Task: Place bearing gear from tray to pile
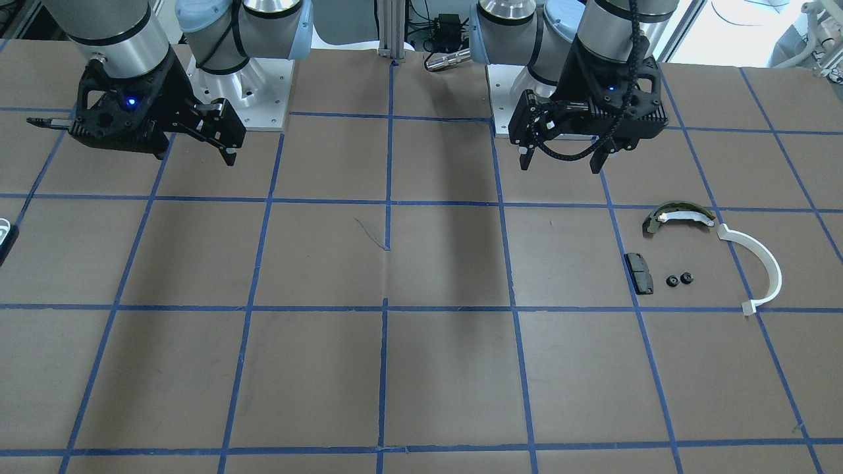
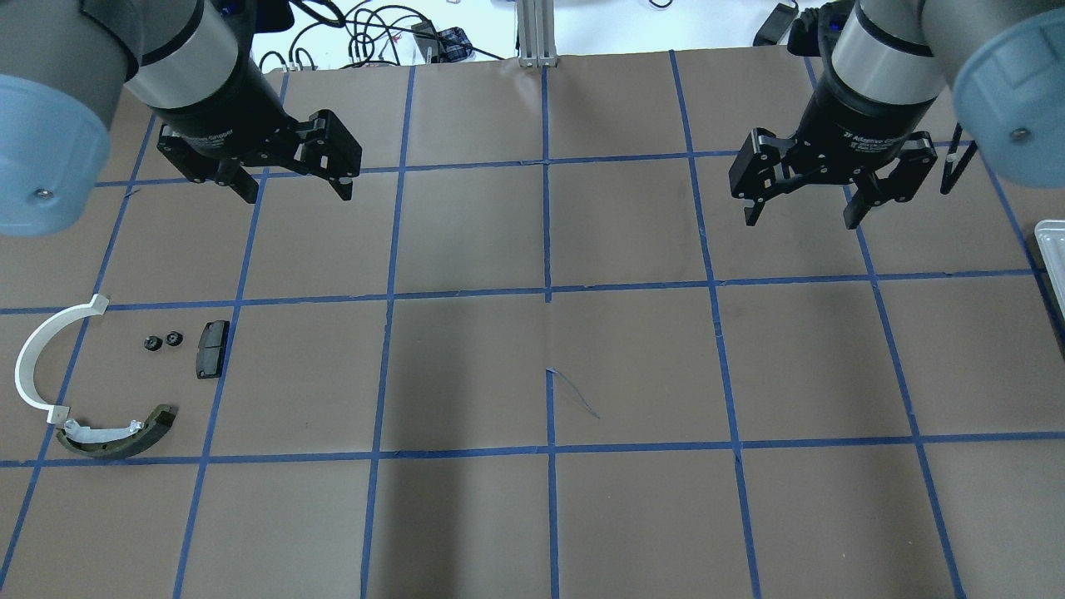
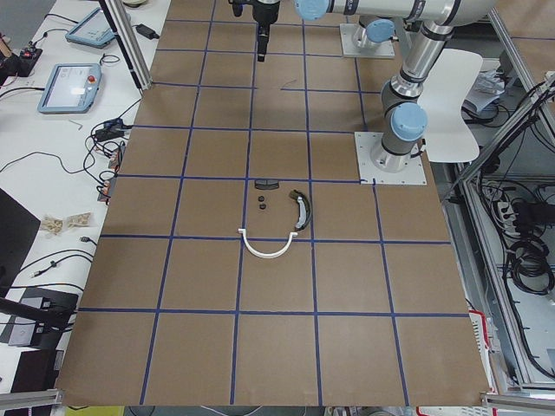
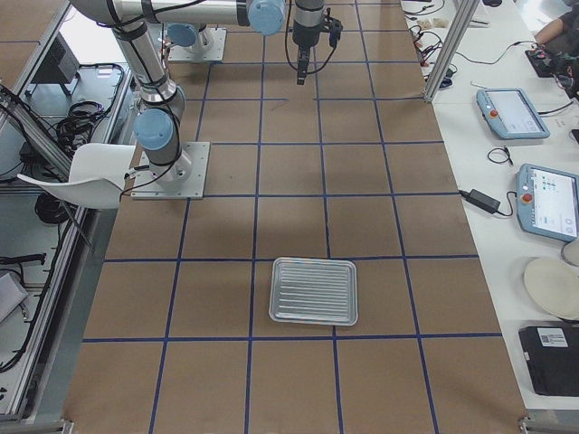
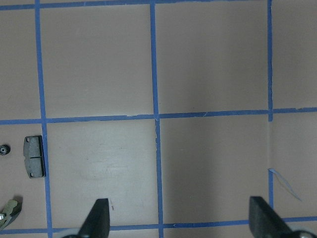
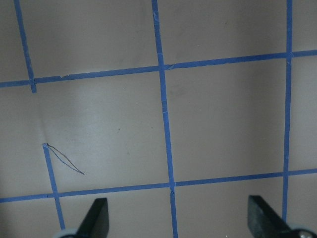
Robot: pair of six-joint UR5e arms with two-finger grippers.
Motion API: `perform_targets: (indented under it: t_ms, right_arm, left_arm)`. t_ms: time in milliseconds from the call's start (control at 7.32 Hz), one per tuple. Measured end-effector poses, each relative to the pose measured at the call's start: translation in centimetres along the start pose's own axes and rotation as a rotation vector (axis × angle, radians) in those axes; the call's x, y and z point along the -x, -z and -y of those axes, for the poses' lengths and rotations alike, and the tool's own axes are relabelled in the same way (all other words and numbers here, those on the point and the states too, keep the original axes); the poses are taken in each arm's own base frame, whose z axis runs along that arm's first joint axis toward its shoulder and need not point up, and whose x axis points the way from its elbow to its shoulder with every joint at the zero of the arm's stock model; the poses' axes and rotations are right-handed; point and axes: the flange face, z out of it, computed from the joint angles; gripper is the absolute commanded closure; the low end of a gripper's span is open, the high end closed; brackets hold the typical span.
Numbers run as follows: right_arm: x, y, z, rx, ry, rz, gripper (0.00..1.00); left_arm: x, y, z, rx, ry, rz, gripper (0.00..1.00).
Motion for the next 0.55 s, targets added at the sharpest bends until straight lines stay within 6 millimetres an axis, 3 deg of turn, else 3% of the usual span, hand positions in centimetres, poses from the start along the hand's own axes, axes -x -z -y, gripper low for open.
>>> perform_targets:
  t_ms: [546]
  right_arm:
    - [0.05, -0.05, 0.14, -0.004, 0.0, 0.004, 0.0]
  left_arm:
    - [0.47, 1.2, -1.04, 0.114, 0.021, 0.025, 0.0]
